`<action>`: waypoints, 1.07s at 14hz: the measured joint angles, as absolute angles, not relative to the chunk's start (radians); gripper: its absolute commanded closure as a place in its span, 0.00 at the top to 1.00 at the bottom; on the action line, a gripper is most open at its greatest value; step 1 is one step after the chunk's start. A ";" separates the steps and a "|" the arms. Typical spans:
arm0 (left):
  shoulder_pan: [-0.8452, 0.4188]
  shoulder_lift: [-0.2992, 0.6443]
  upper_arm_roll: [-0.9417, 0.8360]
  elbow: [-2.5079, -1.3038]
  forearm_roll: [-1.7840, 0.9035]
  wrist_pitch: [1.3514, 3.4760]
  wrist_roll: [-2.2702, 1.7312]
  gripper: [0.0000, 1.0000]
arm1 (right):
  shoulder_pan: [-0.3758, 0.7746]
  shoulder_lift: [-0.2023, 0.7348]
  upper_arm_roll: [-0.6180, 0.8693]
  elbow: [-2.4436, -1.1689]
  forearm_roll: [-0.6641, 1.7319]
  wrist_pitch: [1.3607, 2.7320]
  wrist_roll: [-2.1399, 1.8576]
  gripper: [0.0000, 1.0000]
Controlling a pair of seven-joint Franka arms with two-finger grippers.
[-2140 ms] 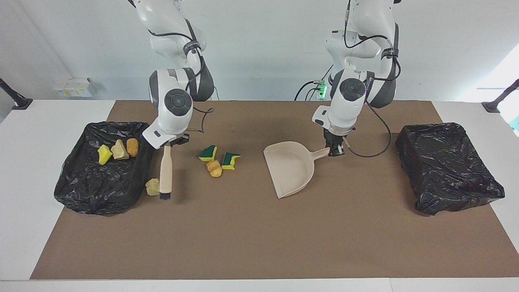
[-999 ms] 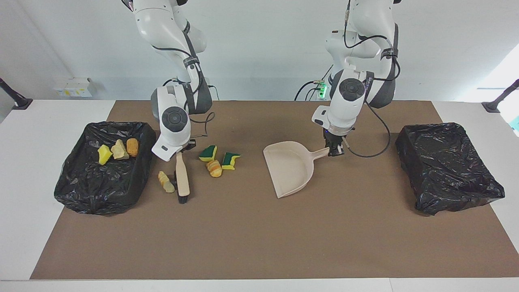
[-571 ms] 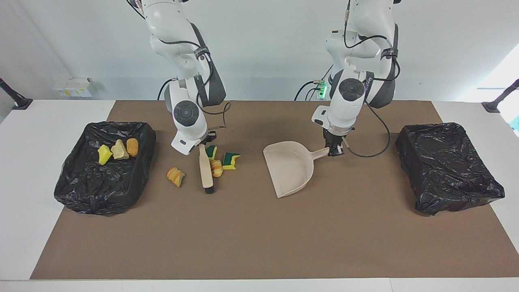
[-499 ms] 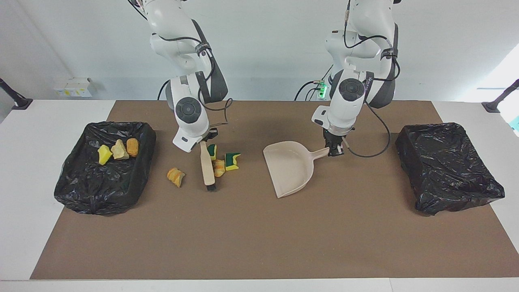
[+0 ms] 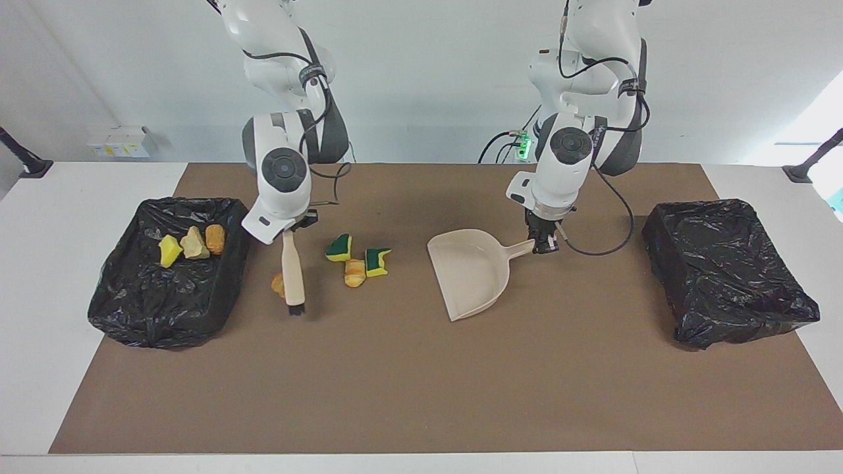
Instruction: Sweep and dump trash in bin
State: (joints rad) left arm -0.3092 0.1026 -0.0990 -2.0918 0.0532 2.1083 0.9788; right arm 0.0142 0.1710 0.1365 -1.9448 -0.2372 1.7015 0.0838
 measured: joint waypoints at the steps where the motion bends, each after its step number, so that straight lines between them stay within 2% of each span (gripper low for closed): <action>1: -0.309 0.103 -0.099 -2.092 0.059 2.108 0.979 0.00 | -0.028 0.169 0.136 -1.964 -0.237 1.718 0.083 0.00; 4: -0.310 0.103 -0.104 -2.095 0.114 2.106 0.979 0.00 | -0.104 0.146 0.135 -2.072 -0.237 1.860 0.082 0.00; 7: -0.327 0.102 -0.106 -2.095 0.130 2.106 0.979 0.00 | -0.092 0.128 0.148 -2.126 -0.236 1.883 0.081 0.00; 15: -0.336 0.102 -0.105 -2.096 0.133 2.106 0.979 0.00 | 0.063 0.101 0.153 -2.169 0.021 1.878 0.117 0.00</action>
